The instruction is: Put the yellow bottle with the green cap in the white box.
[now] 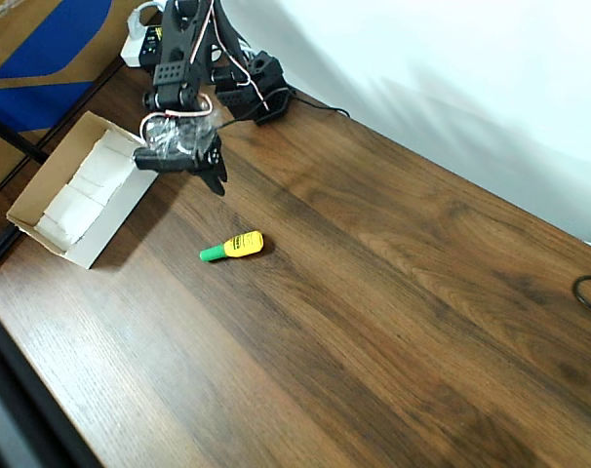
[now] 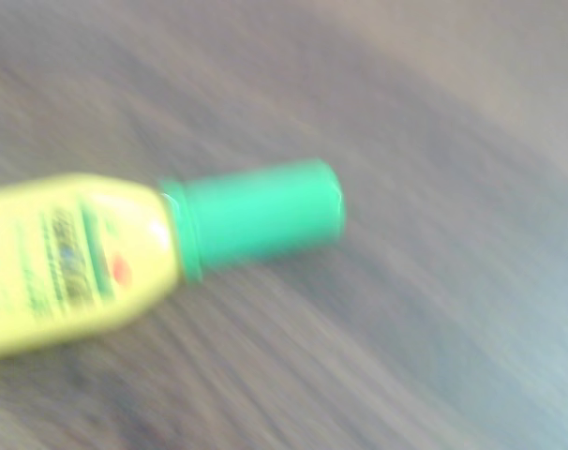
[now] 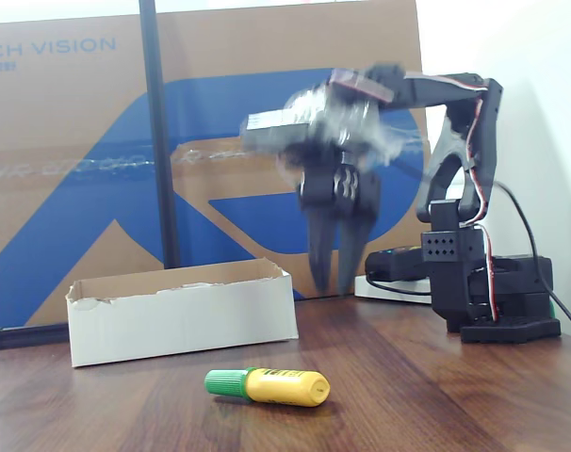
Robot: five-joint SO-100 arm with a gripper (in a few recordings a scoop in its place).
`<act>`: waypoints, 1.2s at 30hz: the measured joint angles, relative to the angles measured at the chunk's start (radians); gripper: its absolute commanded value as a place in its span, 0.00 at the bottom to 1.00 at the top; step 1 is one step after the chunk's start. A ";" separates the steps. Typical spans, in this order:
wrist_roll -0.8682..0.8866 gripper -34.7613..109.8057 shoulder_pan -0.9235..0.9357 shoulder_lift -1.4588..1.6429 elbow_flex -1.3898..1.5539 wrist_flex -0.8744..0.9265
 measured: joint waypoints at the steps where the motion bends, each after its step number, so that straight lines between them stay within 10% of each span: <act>1: -0.002 0.35 0.011 -0.009 0.000 -0.008; 36: 0.051 0.38 -0.048 -0.620 -0.512 -0.037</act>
